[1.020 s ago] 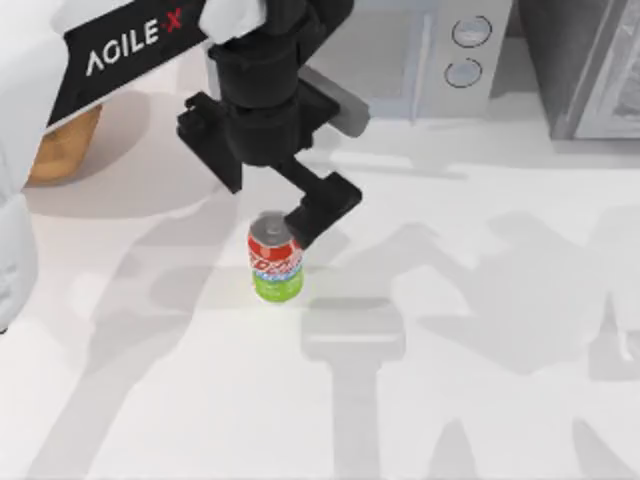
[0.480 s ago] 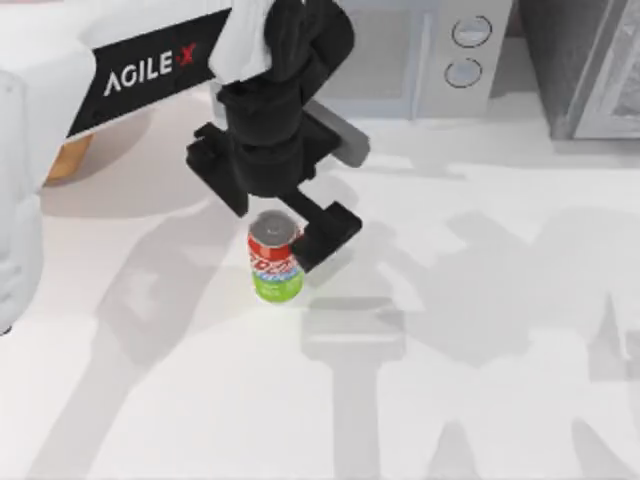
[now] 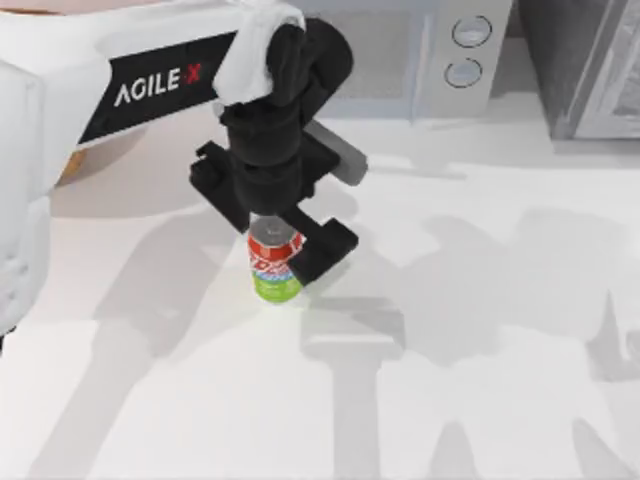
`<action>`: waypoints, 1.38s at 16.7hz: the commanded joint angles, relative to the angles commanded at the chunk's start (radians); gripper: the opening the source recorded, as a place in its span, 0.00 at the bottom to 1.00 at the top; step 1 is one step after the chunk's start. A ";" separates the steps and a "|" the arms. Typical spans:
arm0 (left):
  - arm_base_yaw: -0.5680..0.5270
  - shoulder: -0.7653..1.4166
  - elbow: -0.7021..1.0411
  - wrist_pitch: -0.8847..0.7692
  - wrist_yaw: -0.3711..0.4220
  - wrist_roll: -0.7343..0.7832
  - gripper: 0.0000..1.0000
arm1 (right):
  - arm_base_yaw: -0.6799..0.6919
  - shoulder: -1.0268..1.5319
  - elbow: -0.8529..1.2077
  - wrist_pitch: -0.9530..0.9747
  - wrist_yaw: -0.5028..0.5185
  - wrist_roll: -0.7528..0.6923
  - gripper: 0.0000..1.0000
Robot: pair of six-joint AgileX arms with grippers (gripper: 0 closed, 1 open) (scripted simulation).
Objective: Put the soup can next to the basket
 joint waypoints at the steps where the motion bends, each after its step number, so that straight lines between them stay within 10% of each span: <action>1: 0.000 0.000 0.000 0.000 0.000 0.000 0.77 | 0.000 0.000 0.000 0.000 0.000 0.000 1.00; 11: 0.000 0.000 0.000 0.000 0.000 0.000 0.02 | 0.000 0.000 0.000 0.000 0.000 0.000 1.00; 23: 0.035 -0.026 -0.003 -0.022 0.020 0.023 0.00 | 0.000 0.000 0.000 0.000 0.000 0.000 1.00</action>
